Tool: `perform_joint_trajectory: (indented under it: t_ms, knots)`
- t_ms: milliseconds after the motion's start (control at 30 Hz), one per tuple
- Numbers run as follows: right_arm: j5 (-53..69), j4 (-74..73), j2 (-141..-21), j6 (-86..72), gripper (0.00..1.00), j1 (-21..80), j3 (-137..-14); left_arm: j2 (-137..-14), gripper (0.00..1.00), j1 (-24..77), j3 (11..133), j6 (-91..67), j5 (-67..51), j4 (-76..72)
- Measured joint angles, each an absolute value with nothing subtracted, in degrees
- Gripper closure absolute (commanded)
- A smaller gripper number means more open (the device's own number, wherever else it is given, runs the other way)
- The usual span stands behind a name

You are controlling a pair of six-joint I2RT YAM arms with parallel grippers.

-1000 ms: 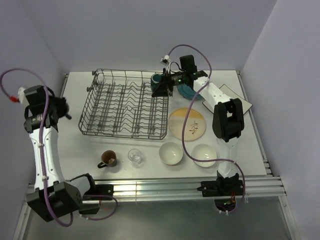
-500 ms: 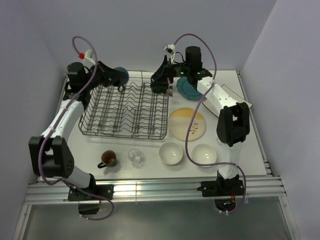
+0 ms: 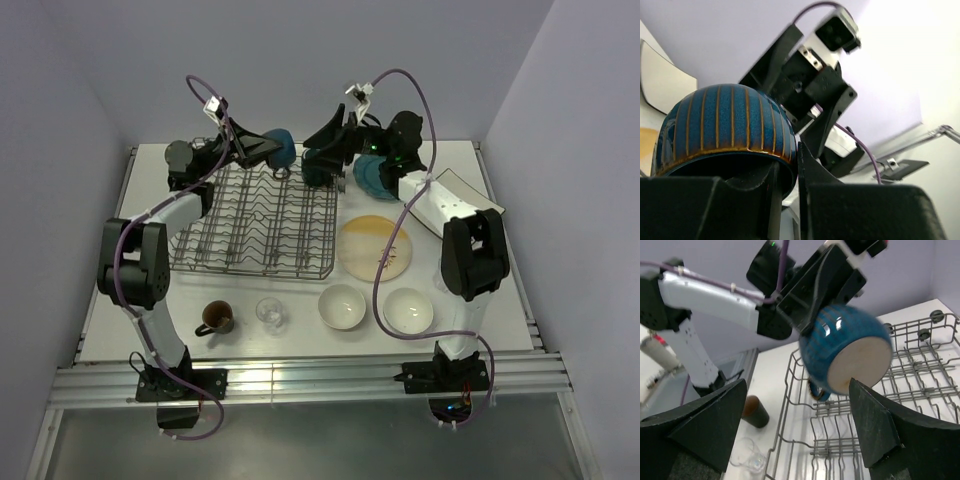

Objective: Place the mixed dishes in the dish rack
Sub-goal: Pass the cup from the left arm to the right

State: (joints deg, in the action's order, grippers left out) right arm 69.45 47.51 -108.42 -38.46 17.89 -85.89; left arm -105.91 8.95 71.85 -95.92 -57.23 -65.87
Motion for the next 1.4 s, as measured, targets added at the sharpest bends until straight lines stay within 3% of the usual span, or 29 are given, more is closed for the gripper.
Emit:
perform_joint_trajectory:
  t_ms: [100,167,500,700,1400]
  knots:
    - [67.2,47.0,-108.6,-43.7,0.1,17.0,-87.4,-107.2,1.0,9.9,72.7,-99.5,-58.5,-67.8]
    - [65.1,46.1,-109.2,-48.7,0.0,16.5,-89.7,-107.4,1.0,10.6,73.1,-100.9,-59.0,-68.8]
    - [55.0,35.4,-109.7,-72.6,0.0,16.0,-92.0,-108.2,1.0,11.2,77.0,-106.4,-56.2,-70.8]
    - [52.5,28.5,-110.6,-76.5,0.0,16.0,-93.6,-110.9,1.0,11.2,80.0,-111.6,-52.0,-71.2]
    - [50.4,28.4,-112.9,-82.6,0.0,18.9,-94.9,-112.4,1.0,12.9,81.0,-113.7,-46.4,-71.3]
